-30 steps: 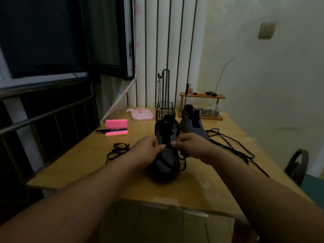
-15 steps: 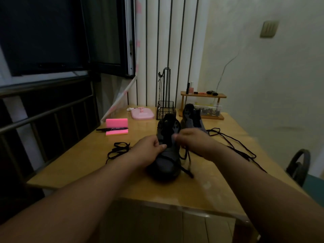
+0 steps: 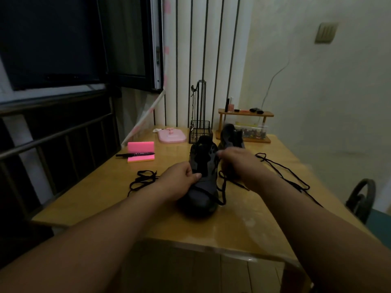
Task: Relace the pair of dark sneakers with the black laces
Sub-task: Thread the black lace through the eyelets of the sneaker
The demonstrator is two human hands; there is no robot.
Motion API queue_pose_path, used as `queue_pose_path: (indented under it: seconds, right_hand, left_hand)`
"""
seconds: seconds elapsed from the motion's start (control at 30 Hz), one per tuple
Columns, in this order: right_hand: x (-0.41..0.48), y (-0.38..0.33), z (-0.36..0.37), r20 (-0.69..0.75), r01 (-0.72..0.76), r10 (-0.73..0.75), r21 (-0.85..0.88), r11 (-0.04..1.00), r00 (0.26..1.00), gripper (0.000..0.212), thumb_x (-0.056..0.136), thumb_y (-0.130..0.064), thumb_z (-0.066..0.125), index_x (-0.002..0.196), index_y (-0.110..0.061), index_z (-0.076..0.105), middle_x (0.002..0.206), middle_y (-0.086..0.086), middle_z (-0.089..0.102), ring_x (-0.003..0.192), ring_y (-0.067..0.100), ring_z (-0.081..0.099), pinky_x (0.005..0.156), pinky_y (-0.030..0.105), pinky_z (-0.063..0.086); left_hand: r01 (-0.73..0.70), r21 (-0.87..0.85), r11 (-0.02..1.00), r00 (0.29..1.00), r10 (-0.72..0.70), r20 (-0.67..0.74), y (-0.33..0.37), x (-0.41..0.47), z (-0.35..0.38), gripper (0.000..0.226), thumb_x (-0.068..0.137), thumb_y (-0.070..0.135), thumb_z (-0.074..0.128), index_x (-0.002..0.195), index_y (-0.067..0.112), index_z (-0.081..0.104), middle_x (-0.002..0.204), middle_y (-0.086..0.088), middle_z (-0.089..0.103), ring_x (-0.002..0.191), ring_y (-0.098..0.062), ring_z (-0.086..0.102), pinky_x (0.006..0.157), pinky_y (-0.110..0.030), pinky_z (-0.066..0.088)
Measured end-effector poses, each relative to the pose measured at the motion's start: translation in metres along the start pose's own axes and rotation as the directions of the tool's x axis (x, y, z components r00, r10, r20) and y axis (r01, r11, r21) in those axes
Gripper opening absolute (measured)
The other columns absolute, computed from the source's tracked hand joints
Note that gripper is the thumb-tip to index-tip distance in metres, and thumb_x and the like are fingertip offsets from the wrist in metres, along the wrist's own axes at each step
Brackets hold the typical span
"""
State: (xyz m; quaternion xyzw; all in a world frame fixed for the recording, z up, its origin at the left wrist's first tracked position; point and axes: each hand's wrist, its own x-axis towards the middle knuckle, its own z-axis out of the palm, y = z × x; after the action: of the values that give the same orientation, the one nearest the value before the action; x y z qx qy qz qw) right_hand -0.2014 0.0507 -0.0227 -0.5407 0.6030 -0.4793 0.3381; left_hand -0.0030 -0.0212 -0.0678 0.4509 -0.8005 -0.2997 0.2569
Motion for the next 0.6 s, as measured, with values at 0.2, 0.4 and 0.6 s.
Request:
queue_pose_path:
  seconds: [0.2, 0.4, 0.6]
  right_hand:
    - [0.010, 0.002, -0.009, -0.099, -0.063, 0.075, 0.121, 0.991, 0.992, 0.017, 0.101, -0.024, 0.062, 0.100, -0.007, 0.060, 0.085, 0.011, 0.059, 0.070, 0.021, 0.059, 0.067, 0.036, 0.049]
    - [0.004, 0.008, 0.003, 0.212, 0.020, 0.076, -0.420, 0.907, 0.974, 0.035, 0.100, -0.042, 0.066, 0.084, -0.012, 0.062, 0.077, 0.005, 0.053, 0.071, 0.021, 0.052, 0.066, 0.037, 0.045]
    - [0.012, 0.005, -0.002, -0.213, 0.006, -0.004, 0.008, 1.000, 0.977, 0.026, 0.091, -0.024, 0.064, 0.076, -0.003, 0.059, 0.078, 0.013, 0.048, 0.074, 0.026, 0.047, 0.069, 0.044, 0.039]
  left_hand:
    - [0.005, 0.007, 1.000, 1.000, -0.005, 0.002, 0.000, 0.000, 0.000, 0.030, 0.102, 0.041, 0.064, 0.085, 0.020, 0.051, 0.079, -0.002, 0.057, 0.073, -0.018, 0.053, 0.065, -0.035, 0.043]
    - [-0.006, 0.013, 1.000, 1.000, 0.006, -0.008, 0.000, -0.001, 0.000, 0.030, 0.101, 0.042, 0.065, 0.086, 0.019, 0.053, 0.079, -0.003, 0.058, 0.071, -0.018, 0.053, 0.064, -0.034, 0.043]
    - [0.011, 0.022, 1.000, 1.000, -0.011, 0.010, 0.000, 0.000, -0.002, 0.030, 0.102, 0.043, 0.063, 0.089, 0.017, 0.055, 0.082, -0.005, 0.060, 0.075, -0.020, 0.056, 0.068, -0.036, 0.046]
